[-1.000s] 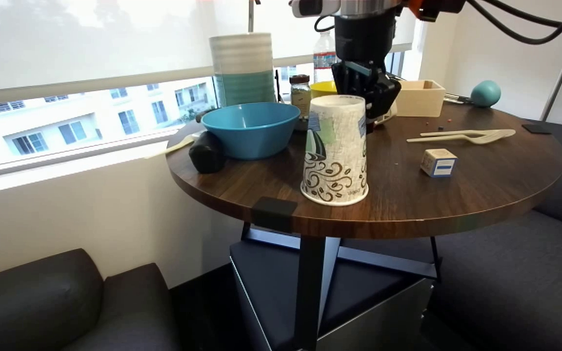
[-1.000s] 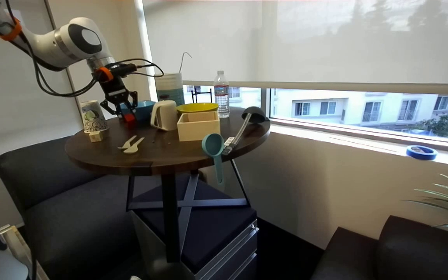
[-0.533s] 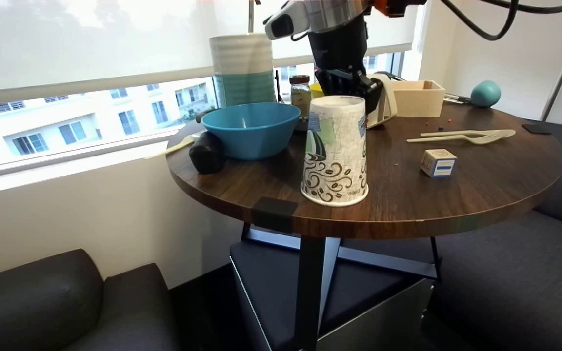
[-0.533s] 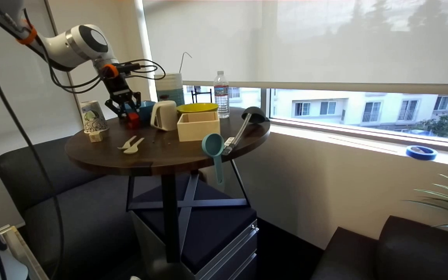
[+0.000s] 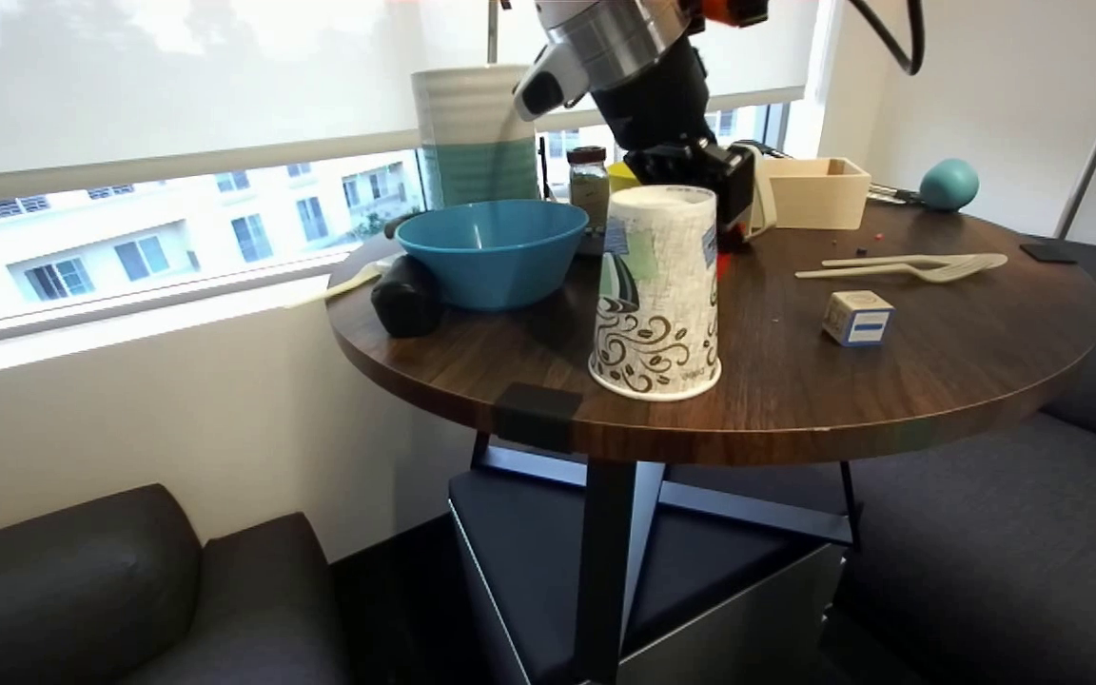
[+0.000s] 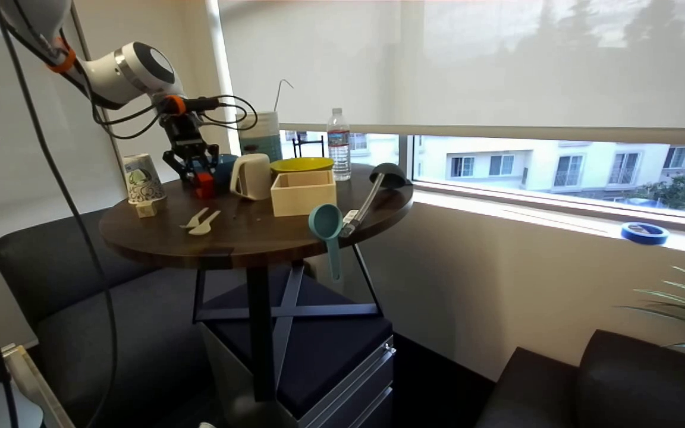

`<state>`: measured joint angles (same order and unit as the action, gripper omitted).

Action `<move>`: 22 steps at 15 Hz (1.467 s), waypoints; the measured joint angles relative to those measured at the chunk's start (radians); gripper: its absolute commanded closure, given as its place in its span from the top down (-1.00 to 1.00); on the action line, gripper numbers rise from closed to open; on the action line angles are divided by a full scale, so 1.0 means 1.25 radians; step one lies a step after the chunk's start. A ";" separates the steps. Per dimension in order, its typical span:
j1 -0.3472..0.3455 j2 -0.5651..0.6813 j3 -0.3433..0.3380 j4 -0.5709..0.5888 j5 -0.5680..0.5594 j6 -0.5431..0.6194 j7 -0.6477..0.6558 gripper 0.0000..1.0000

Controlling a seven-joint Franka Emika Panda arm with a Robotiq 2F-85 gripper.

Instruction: Pick up the red block and place it standing lengthwise on the table, pick up the paper cup and cover the red block on the table

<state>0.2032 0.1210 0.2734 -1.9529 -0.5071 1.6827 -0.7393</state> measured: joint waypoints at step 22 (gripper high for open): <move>0.030 -0.107 -0.014 -0.154 0.032 -0.088 0.126 -0.83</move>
<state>0.2401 -0.0130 0.2565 -2.1455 -0.4667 1.5733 -0.5817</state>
